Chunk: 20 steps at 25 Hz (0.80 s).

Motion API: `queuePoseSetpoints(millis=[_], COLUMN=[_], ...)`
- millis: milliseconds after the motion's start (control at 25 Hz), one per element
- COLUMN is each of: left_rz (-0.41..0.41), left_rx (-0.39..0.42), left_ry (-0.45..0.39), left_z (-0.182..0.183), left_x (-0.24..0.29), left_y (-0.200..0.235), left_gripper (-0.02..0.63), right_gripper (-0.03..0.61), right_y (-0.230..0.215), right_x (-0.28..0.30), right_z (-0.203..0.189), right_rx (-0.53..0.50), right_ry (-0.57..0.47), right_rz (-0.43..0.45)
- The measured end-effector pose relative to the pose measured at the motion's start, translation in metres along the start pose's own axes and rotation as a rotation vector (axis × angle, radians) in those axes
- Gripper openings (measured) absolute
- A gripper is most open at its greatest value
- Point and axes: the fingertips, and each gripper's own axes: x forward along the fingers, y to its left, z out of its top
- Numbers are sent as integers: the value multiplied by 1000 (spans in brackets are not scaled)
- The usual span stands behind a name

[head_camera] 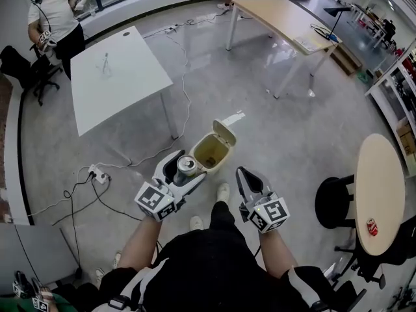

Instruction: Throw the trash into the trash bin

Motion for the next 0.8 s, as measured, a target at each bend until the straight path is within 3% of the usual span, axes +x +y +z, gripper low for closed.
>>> queuePoseSetpoints(millis=[480,800], left_rz=[105,142], left_rx=[-40,-112], left_ry=[42,115], left_z=[-16,-64], left_x=[66,123], left_y=[62,111], left_gripper=[389,388], right_gripper=[5,5], right_y=[-82,-148], right_x=[83,134], right_z=[-13,-39], right_rx=[39,60], right_ry=[86,139], right_rz=[69,74])
